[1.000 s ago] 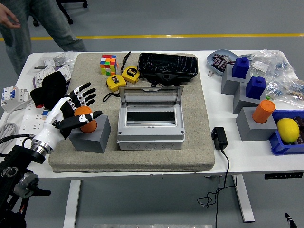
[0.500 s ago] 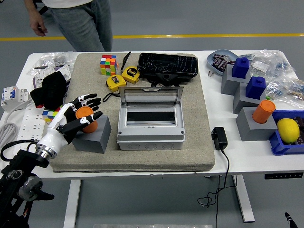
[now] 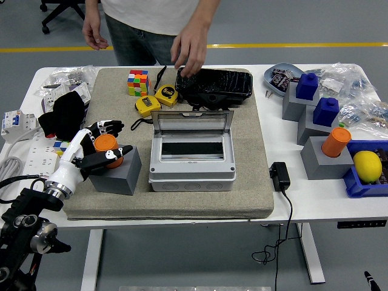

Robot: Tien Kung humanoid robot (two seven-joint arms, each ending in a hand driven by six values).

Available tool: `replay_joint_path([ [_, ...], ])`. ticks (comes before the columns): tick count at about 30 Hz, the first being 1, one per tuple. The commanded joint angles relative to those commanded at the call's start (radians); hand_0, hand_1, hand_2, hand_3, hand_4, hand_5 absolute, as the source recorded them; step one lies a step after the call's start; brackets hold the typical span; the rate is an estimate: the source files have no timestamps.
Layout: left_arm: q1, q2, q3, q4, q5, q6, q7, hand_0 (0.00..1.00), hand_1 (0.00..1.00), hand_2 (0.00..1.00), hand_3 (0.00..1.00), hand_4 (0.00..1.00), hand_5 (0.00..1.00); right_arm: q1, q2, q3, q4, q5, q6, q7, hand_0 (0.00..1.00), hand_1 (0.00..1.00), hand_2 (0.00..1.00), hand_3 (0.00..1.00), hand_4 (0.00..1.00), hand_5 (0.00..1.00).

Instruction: Fetch the battery,place it into the box,close the lid of the box

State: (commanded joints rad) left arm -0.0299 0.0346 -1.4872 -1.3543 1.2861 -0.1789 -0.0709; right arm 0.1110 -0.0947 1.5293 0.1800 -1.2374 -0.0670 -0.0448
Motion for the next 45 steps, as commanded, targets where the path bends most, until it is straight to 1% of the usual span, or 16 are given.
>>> replay_joint_path([
  [4, 0.000, 0.000, 0.004, -0.005, -0.008, 0.001, -0.003, 0.799, 0.752, 0.646, 0.576, 0.998, 0.002, 0.000, -0.001, -0.002, 0.000, 0.000, 0.000, -0.001, 0.838, 0.747, 0.746, 0.804, 0.998, 0.998],
  [5, 0.001, 0.000, 0.006, -0.006, -0.009, 0.001, -0.004, 0.784, 0.733, 0.624, 0.564, 0.989, 0.002, 0.000, -0.001, -0.001, 0.000, 0.000, 0.000, -0.001, 0.840, 0.745, 0.746, 0.803, 0.998, 0.998],
  [10, 0.004, -0.003, 0.014, -0.017, -0.021, 0.009, -0.011, 0.784, 0.733, 0.624, 0.564, 0.989, 0.002, -0.001, -0.001, -0.001, 0.000, -0.002, 0.000, -0.002, 0.840, 0.745, 0.746, 0.803, 0.998, 0.998],
  [11, 0.004, -0.002, 0.016, -0.018, -0.022, 0.008, -0.012, 0.758, 0.699, 0.583, 0.549, 0.981, 0.002, -0.001, -0.001, 0.000, 0.000, -0.002, 0.000, -0.002, 0.840, 0.746, 0.744, 0.803, 0.998, 0.998],
  [22, 0.011, -0.005, 0.032, -0.022, -0.041, 0.015, -0.016, 0.754, 0.702, 0.588, 0.552, 0.980, 0.002, -0.003, -0.001, 0.001, 0.000, -0.005, -0.001, -0.003, 0.839, 0.745, 0.744, 0.803, 0.998, 0.998],
  [23, 0.011, -0.005, 0.034, -0.021, -0.044, 0.015, -0.017, 0.699, 0.706, 0.580, 0.552, 0.979, 0.002, -0.003, -0.001, 0.000, 0.000, -0.004, -0.001, -0.003, 0.840, 0.745, 0.744, 0.802, 0.998, 0.998],
  [28, 0.010, -0.004, 0.044, -0.019, -0.055, 0.017, -0.020, 0.699, 0.706, 0.580, 0.552, 0.979, 0.002, -0.002, -0.001, 0.000, 0.000, -0.004, -0.002, -0.002, 0.840, 0.745, 0.744, 0.802, 0.998, 0.998],
  [29, 0.010, -0.004, 0.045, -0.019, -0.056, 0.017, -0.020, 0.557, 0.666, 0.557, 0.543, 0.978, 0.002, -0.002, -0.001, 0.000, 0.000, -0.004, -0.002, -0.002, 0.839, 0.745, 0.744, 0.802, 0.998, 0.998],
  [34, 0.010, -0.005, 0.056, -0.019, -0.059, 0.024, -0.023, 0.557, 0.666, 0.557, 0.543, 0.978, 0.002, -0.003, -0.002, 0.002, 0.000, -0.003, -0.002, -0.002, 0.839, 0.745, 0.744, 0.802, 0.998, 0.998],
  [35, 0.010, -0.005, 0.058, -0.020, -0.060, 0.026, -0.023, 0.554, 0.635, 0.550, 0.538, 0.981, 0.002, -0.003, -0.002, 0.002, 0.000, -0.003, -0.002, -0.002, 0.839, 0.745, 0.744, 0.802, 0.998, 0.998],
  [40, 0.003, -0.004, 0.075, -0.019, -0.062, 0.037, -0.030, 0.554, 0.635, 0.550, 0.538, 0.981, 0.002, -0.002, -0.002, 0.003, 0.000, -0.003, -0.002, -0.002, 0.839, 0.745, 0.744, 0.802, 0.998, 0.998],
  [41, 0.002, -0.004, 0.079, -0.018, -0.062, 0.038, -0.031, 0.523, 0.583, 0.521, 0.511, 0.984, 0.002, -0.001, -0.002, 0.004, 0.000, -0.004, -0.002, -0.002, 0.839, 0.745, 0.744, 0.802, 0.998, 0.998],
  [45, -0.001, -0.005, 0.090, -0.015, -0.060, 0.046, -0.034, 0.523, 0.583, 0.521, 0.511, 0.984, 0.002, 0.000, -0.002, 0.006, 0.000, -0.004, -0.002, -0.001, 0.839, 0.745, 0.744, 0.802, 0.998, 0.998],
])
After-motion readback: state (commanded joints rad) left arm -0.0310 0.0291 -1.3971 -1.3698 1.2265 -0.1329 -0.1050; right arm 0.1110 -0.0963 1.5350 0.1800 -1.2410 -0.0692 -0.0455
